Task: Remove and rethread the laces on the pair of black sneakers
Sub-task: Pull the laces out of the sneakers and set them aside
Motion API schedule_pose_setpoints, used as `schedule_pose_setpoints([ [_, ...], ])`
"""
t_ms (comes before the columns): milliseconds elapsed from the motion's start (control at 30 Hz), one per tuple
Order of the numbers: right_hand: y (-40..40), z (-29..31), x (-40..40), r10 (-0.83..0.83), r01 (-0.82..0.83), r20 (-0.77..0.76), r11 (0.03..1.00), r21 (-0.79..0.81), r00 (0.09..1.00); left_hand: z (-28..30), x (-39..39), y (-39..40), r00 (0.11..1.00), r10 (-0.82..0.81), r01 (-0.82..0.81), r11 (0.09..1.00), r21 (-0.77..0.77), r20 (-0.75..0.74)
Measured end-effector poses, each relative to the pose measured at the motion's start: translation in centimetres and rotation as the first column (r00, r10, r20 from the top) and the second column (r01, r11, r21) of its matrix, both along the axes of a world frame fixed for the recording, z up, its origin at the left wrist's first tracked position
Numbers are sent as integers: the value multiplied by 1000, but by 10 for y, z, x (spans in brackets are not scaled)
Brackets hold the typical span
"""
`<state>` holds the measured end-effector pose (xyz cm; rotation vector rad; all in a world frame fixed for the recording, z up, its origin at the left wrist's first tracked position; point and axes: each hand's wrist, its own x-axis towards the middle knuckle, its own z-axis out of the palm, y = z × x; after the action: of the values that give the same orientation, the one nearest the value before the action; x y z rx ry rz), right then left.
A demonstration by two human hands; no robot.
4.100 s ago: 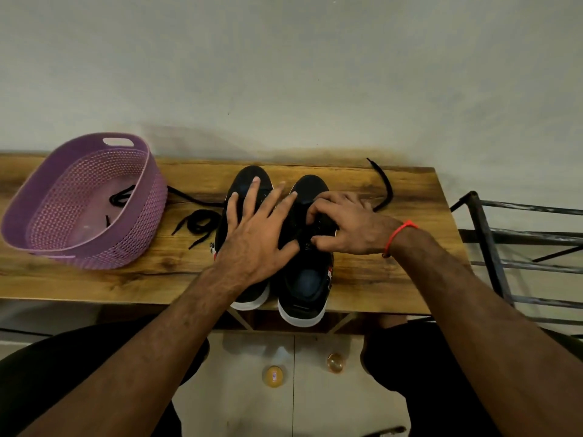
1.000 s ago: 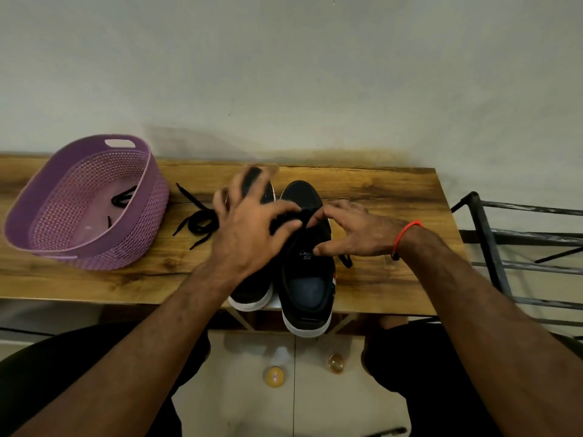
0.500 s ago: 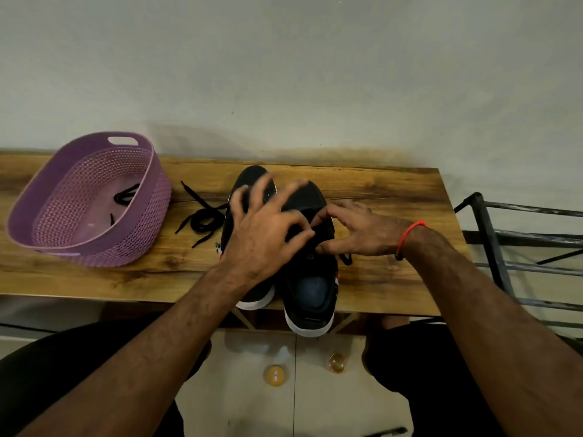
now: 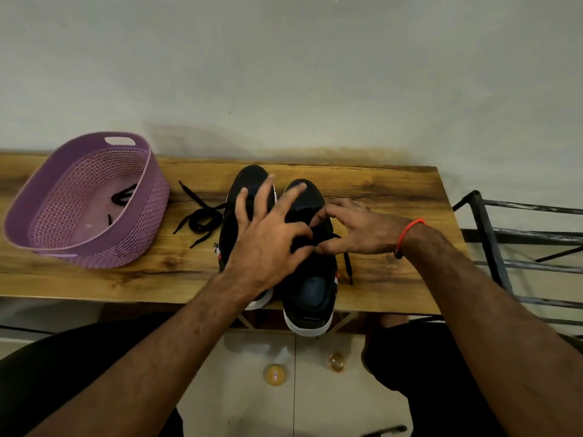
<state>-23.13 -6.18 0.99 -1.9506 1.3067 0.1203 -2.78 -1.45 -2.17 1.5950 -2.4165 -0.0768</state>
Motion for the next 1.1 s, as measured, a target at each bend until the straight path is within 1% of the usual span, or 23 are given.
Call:
schedule_pose_setpoints([
  [33, 0, 0, 0, 2, -2, 0, 1000, 1, 1000, -3, -1, 1, 1000, -18, 18, 1000, 16, 7],
  [67, -1, 0, 0, 6, -6, -4, 1000, -1, 1000, -3, -1, 1, 1000, -25, 26, 999, 21, -16],
  [100, -1, 0, 0, 10, -10, -7, 1000, -3, 1000, -2, 0, 0, 997, -9, 10, 1000, 21, -72],
  [133, -1, 1, 0, 10, -10, -7, 1000, -8, 1000, 2, 1, -3, 989, 37, -34, 999, 20, -146],
  [200, -1, 1, 0, 4, -3, 2, 1000, -10, 1000, 12, 10, -11, 935, 202, -216, 976, -15, -291],
  [233, -1, 2, -1, -2, 2, 10, 1000, -6, 1000, 17, 17, -15, 877, 300, -339, 940, -40, -374],
  [300, 0, 1, -1, -7, 7, 20, 1000, 2, 1000, 25, 32, -22, 712, 454, -544, 839, -12, -536],
  [333, 0, 1, -1, -7, 6, 21, 1000, 4, 1000, 26, 38, -24, 638, 501, -600, 799, 29, -585],
  [367, 0, 1, 0, -5, 5, 21, 1000, 4, 1000, 25, 41, -24, 606, 528, -623, 780, 58, -595],
  [400, -1, 0, 1, -2, 2, 20, 1000, 3, 1000, 23, 42, -24, 633, 536, -616, 786, 57, -559],
  [467, -1, 0, 1, 1, -1, 17, 1000, -3, 1000, 16, 36, -19, 783, 477, -518, 856, 6, -399],
  [533, -1, -1, 1, 3, -3, 9, 1000, -6, 1000, 12, 22, -13, 901, 340, -357, 934, -16, -268],
  [600, -1, -1, 0, 7, -7, -1, 1000, -11, 1000, 9, 10, -8, 971, 190, -197, 980, -32, -149],
  [667, -1, -1, 0, 13, -13, -14, 1000, -15, 1000, 6, 3, -4, 992, 110, -111, 994, -21, -67],
  [800, -2, -1, 0, 14, -14, -20, 1000, -6, 1000, 4, 2, -2, 990, 97, -95, 995, 25, -99],
  [867, -2, 0, 0, 8, -8, -18, 1000, -3, 1000, 7, 1, -1, 993, 86, -84, 996, 30, -78],
  [1033, -1, -1, 0, 15, -15, -2, 1000, -1, 1000, 2, 0, 2, 995, -25, 23, 999, 27, 98],
  [1067, -1, -1, 0, 12, -12, 0, 1000, 0, 1000, 2, 1, 2, 995, -25, 24, 1000, 19, 93],
  [1100, -1, 0, 0, 8, -8, 0, 1000, 2, 1000, 3, 1, 2, 999, -6, 5, 1000, 18, 52],
])
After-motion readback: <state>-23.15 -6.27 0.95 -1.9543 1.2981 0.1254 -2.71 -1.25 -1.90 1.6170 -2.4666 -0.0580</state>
